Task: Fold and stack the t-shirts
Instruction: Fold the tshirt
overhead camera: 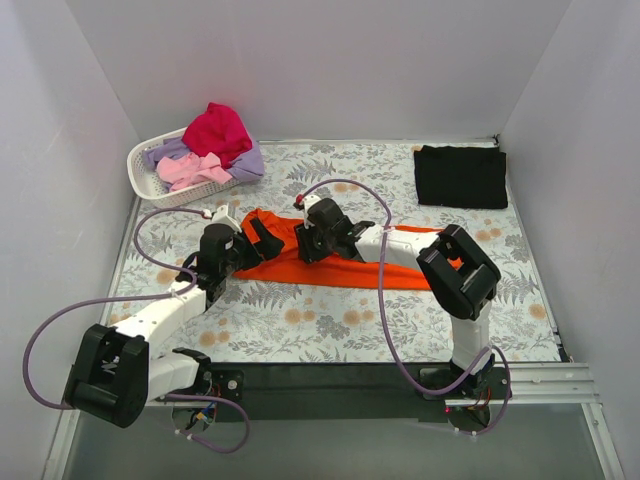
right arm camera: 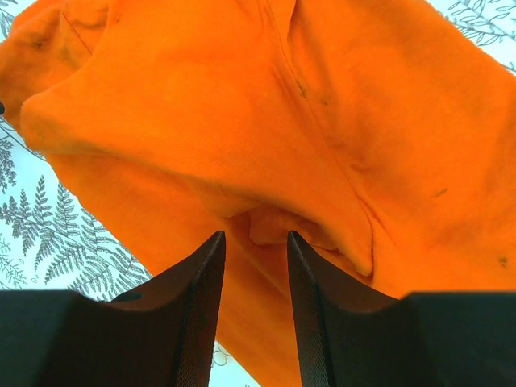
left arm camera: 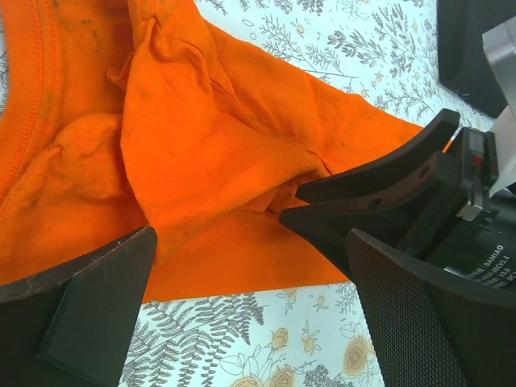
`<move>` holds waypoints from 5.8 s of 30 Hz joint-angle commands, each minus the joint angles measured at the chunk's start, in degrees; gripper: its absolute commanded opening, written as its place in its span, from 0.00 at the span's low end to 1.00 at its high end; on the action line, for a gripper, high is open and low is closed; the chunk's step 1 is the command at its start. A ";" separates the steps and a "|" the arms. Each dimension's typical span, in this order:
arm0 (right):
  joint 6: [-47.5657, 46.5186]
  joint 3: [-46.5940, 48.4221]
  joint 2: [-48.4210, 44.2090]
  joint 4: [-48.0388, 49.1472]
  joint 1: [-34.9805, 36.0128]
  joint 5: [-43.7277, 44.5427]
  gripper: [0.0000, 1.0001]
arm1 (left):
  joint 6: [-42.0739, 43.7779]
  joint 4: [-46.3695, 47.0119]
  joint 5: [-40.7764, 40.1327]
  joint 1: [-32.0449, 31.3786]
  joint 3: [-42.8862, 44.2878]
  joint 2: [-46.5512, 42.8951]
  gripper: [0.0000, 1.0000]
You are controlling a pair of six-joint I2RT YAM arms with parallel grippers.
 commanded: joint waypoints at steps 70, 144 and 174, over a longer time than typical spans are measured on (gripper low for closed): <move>1.51 -2.77 -10.34 -8.78 1.26 0.14 0.01 | 2.81 0.41 2.26 0.17 2.03 11.33 0.00; -5.00 -13.66 -23.44 -14.67 -13.41 12.00 0.63 | 1.67 -14.64 2.43 0.79 17.06 17.12 0.94; 2.11 -30.98 -26.86 -13.78 -25.30 4.54 0.61 | 4.13 -8.92 2.43 0.70 46.84 57.64 0.97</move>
